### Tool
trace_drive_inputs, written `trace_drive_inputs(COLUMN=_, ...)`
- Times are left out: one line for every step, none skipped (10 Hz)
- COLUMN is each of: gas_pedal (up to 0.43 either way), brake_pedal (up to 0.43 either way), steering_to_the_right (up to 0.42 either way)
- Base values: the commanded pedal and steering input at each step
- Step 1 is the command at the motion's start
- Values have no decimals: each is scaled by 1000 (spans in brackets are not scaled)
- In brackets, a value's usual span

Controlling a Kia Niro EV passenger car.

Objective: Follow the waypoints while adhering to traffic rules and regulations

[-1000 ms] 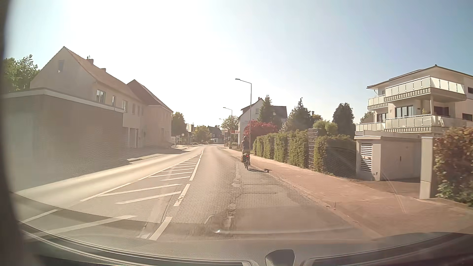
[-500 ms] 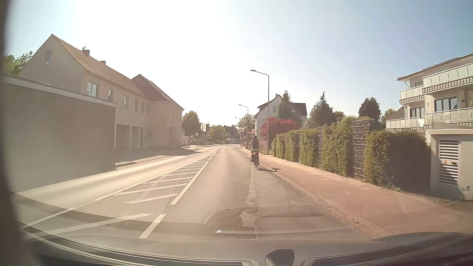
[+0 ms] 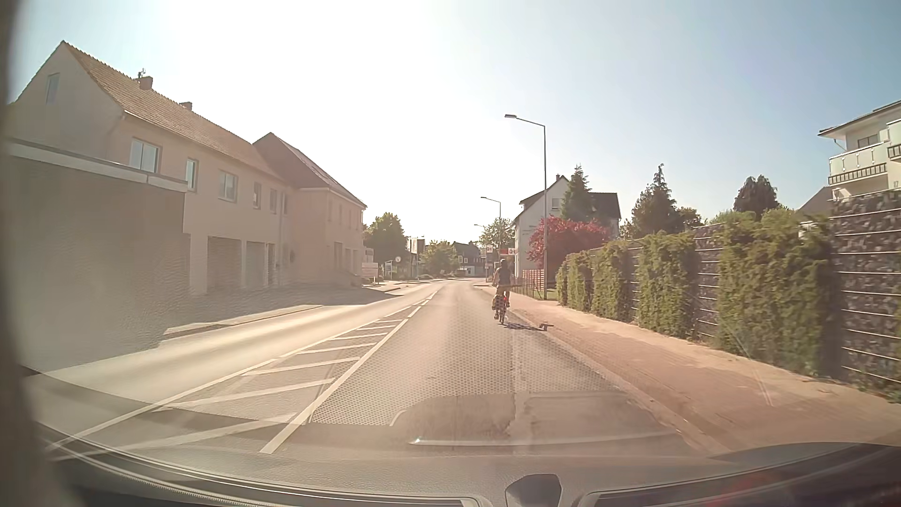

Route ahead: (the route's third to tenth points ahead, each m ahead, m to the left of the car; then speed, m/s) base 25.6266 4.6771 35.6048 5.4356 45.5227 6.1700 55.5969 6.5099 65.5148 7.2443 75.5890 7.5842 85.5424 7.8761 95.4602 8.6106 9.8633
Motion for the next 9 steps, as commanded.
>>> trace_drive_inputs(gas_pedal=118, brake_pedal=6, steering_to_the_right=-30)
trace_drive_inputs(gas_pedal=118, brake_pedal=6, steering_to_the_right=-27)
trace_drive_inputs(gas_pedal=118, brake_pedal=6, steering_to_the_right=-24)
trace_drive_inputs(gas_pedal=110, brake_pedal=6, steering_to_the_right=-24)
trace_drive_inputs(gas_pedal=110, brake_pedal=6, steering_to_the_right=-24)
trace_drive_inputs(gas_pedal=110, brake_pedal=6, steering_to_the_right=-23)
trace_drive_inputs(gas_pedal=110, brake_pedal=6, steering_to_the_right=-19)
trace_drive_inputs(gas_pedal=110, brake_pedal=6, steering_to_the_right=-13)
trace_drive_inputs(gas_pedal=110, brake_pedal=6, steering_to_the_right=-11)
